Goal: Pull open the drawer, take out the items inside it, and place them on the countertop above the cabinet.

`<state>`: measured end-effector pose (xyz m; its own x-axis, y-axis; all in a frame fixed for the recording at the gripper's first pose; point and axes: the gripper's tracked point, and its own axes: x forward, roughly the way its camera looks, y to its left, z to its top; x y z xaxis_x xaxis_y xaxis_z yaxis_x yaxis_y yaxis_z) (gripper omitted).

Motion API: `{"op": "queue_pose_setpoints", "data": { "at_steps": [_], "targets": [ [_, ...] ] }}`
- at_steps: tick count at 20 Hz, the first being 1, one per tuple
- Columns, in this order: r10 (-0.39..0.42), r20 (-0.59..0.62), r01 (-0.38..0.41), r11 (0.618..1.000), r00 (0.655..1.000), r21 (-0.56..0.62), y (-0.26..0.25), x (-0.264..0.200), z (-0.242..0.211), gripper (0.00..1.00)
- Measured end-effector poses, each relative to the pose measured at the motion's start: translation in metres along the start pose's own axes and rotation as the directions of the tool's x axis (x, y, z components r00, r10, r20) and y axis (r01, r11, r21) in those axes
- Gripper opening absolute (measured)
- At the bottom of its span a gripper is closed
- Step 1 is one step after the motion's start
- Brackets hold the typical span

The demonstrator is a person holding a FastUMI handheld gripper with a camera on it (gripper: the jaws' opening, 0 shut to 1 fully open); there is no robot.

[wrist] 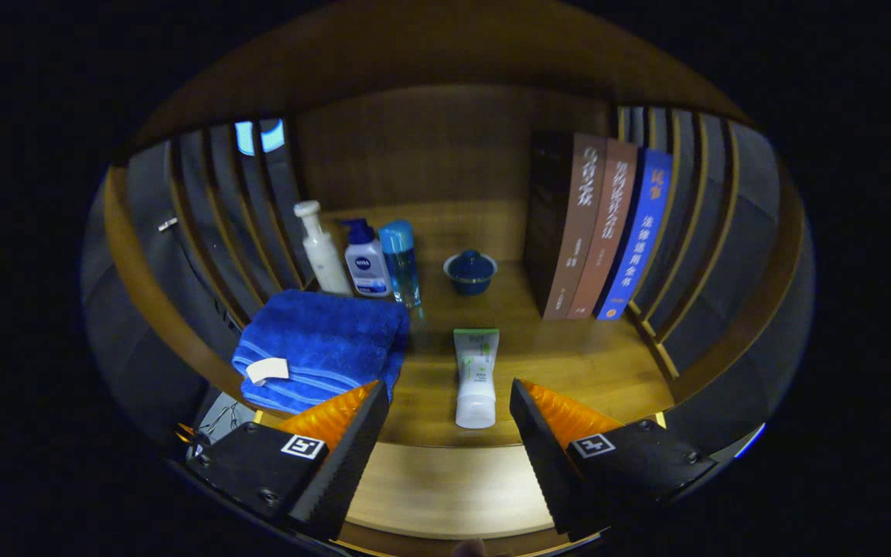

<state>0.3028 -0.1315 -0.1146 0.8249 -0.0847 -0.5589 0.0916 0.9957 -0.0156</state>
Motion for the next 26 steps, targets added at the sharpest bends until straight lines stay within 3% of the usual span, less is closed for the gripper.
{"op": "queue_pose_setpoints", "data": {
  "at_steps": [7, 14, 23, 26],
  "targets": [
    [0.023, 0.294, -0.023, 1.0, 0.955, -0.003, 0.012, -0.11, -0.002, 1.0],
    [-0.024, 0.467, 0.022, 1.0, 0.884, 0.01, 0.0, -0.195, -0.047, 0.99],
    [-0.07, 0.526, 0.035, 0.996, 0.848, 0.077, -0.013, -0.22, -0.162, 0.99],
    [-0.079, 0.492, 0.04, 0.995, 0.867, 0.088, -0.021, -0.198, -0.204, 0.99]
  ]
}}
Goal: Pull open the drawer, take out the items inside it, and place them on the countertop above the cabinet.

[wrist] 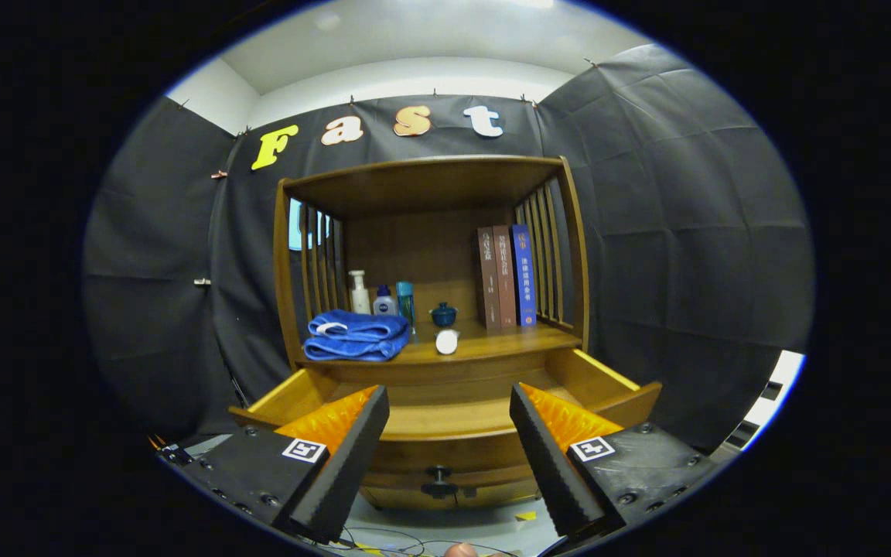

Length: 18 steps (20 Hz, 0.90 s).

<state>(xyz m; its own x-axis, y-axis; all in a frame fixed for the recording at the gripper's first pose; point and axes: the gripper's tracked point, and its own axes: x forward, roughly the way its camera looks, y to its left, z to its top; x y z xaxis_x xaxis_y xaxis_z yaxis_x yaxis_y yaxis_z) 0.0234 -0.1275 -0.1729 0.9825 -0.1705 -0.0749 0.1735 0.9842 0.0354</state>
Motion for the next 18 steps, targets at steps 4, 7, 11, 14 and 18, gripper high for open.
{"op": "queue_pose_setpoints", "data": {
  "at_steps": [4, 7, 11, 14, 18],
  "targets": [
    [0.013, -0.08, -0.014, 1.0, 0.997, -0.01, -0.002, 0.011, -0.059, 1.0],
    [0.048, -0.077, -0.054, 0.996, 0.996, -0.074, 0.011, 0.023, -0.08, 1.0],
    [0.051, -0.093, -0.061, 0.992, 0.994, -0.112, 0.021, 0.038, -0.1, 1.0],
    [0.017, -0.109, -0.028, 0.995, 0.994, -0.101, 0.018, 0.046, -0.107, 1.0],
    [0.013, -0.089, -0.022, 0.995, 0.996, -0.099, 0.025, 0.052, -0.102, 1.0]
  ]
}}
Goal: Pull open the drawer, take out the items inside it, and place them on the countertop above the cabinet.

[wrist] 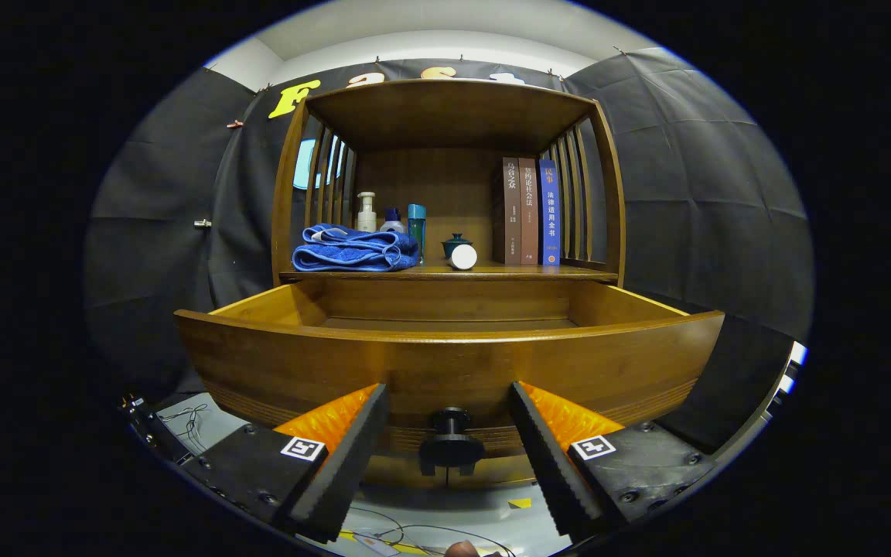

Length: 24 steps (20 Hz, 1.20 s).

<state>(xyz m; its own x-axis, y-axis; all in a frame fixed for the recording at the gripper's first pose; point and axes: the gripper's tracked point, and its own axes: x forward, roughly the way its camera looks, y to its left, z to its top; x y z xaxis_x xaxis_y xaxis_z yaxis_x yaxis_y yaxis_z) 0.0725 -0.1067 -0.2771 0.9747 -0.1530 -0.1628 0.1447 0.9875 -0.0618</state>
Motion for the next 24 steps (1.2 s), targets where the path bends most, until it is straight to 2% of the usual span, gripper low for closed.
{"op": "queue_pose_setpoints", "data": {
  "at_steps": [11, 24],
  "targets": [
    [0.007, 0.052, -0.006, 1.0, 0.999, -0.027, 0.005, 0.06, 0.016, 0.99],
    [-0.007, 0.015, 0.008, 0.999, 1.0, -0.048, 0.012, 0.132, 0.021, 0.99]
  ]
}}
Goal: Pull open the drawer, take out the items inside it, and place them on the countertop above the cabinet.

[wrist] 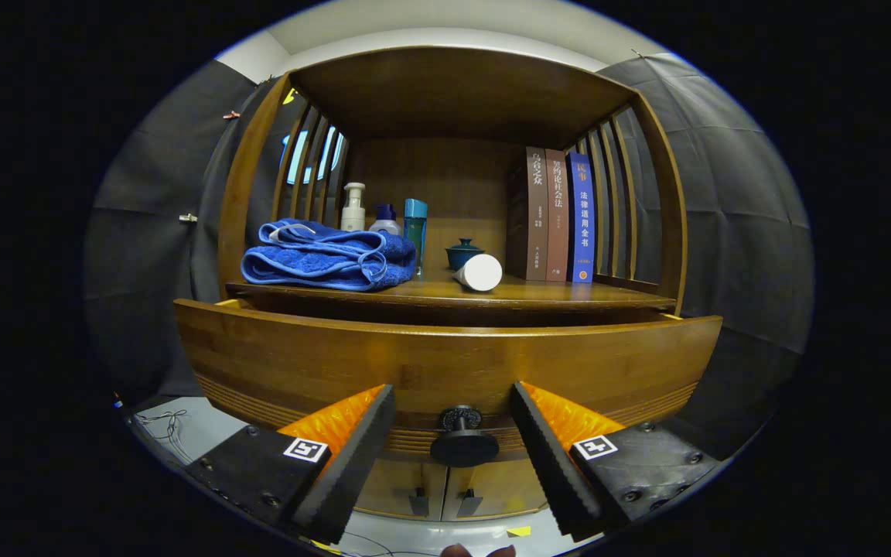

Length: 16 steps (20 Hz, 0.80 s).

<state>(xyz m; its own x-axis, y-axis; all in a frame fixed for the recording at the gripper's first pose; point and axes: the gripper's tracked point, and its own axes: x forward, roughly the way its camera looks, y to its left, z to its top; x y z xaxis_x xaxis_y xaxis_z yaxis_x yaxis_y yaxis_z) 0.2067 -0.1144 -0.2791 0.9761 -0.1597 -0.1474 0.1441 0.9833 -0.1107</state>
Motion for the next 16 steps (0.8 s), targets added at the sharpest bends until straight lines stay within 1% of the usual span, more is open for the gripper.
{"op": "queue_pose_setpoints", "data": {
  "at_steps": [7, 16],
  "targets": [
    [-0.015, -0.026, 0.013, 0.998, 1.0, -0.063, 0.006, 0.03, -0.004, 1.0],
    [-0.02, -0.063, 0.016, 0.998, 0.998, -0.058, 0.01, 0.056, -0.006, 1.0]
  ]
}}
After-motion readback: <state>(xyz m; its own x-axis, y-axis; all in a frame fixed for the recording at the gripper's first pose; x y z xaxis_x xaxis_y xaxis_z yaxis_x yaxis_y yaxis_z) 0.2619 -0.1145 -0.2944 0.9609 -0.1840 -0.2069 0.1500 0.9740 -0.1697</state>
